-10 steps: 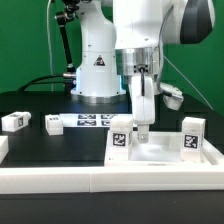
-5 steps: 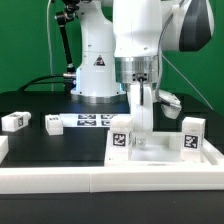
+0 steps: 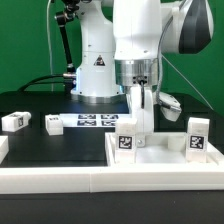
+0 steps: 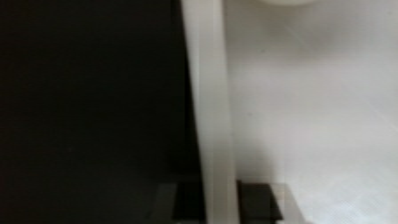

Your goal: Assemble square table

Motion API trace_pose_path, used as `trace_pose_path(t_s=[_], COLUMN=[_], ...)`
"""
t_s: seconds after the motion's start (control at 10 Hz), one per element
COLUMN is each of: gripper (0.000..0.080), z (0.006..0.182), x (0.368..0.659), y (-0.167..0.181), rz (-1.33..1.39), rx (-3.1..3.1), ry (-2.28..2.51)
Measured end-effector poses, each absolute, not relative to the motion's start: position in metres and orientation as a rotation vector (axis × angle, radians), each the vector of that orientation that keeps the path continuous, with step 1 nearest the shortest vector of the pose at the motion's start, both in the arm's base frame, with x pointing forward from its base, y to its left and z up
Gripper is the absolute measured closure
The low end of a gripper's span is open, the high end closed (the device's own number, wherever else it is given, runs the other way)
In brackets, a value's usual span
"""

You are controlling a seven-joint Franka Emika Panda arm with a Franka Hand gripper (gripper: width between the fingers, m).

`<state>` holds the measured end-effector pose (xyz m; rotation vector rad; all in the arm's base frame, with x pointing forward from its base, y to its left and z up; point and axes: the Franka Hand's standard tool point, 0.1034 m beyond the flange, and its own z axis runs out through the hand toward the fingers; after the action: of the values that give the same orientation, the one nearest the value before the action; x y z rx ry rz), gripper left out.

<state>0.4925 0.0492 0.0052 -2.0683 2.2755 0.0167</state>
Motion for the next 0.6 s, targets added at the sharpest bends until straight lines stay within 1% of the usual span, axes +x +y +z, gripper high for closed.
trace_pose_path(t_s=[0.6], gripper=[0.0739], z=[0.0052], x=[0.4925], y=[0.0492], rz=[0.016], rx=[-2.085], ry=[2.26])
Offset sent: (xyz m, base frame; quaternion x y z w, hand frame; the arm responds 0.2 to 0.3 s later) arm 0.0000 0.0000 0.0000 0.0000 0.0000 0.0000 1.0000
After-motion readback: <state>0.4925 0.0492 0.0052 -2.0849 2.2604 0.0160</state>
